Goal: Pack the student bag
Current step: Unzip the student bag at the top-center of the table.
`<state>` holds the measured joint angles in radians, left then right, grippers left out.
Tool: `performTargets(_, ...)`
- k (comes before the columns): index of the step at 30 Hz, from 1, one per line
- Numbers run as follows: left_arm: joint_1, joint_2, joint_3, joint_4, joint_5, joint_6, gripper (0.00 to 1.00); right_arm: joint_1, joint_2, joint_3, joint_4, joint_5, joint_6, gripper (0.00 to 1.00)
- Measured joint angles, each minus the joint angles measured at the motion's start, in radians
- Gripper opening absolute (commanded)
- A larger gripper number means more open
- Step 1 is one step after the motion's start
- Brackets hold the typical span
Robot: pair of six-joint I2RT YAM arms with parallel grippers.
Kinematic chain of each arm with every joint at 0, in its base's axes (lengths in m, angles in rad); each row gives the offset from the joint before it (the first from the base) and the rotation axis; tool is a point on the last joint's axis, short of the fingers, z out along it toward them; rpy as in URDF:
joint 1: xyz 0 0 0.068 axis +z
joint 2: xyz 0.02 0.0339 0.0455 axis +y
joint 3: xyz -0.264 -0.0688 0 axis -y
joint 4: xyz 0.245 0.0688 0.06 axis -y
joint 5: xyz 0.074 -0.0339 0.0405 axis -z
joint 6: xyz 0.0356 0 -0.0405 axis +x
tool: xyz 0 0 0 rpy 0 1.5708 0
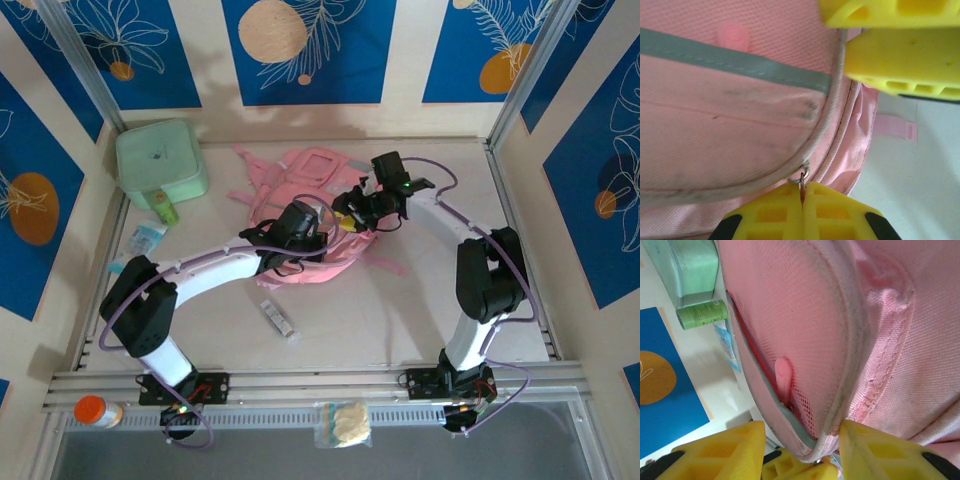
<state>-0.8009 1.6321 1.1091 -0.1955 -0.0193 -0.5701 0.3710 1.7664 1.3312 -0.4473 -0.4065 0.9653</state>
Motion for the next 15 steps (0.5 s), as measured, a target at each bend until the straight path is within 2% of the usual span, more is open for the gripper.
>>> performTargets(5, 0.005, 0.002, 0.000, -0.015, -0.013, 0.000, 0.00, 0.017, 0.018, -0.003, 0.021, 0.036, 0.056, 0.32)
performTargets(8, 0.005, 0.002, 0.003, -0.023, -0.015, 0.003, 0.00, 0.026, 0.020, -0.004, 0.013, 0.062, 0.056, 0.38)
performTargets(15, 0.007, 0.006, 0.014, -0.035, -0.014, 0.003, 0.00, 0.058, 0.019, -0.018, 0.024, 0.135, 0.075, 0.43)
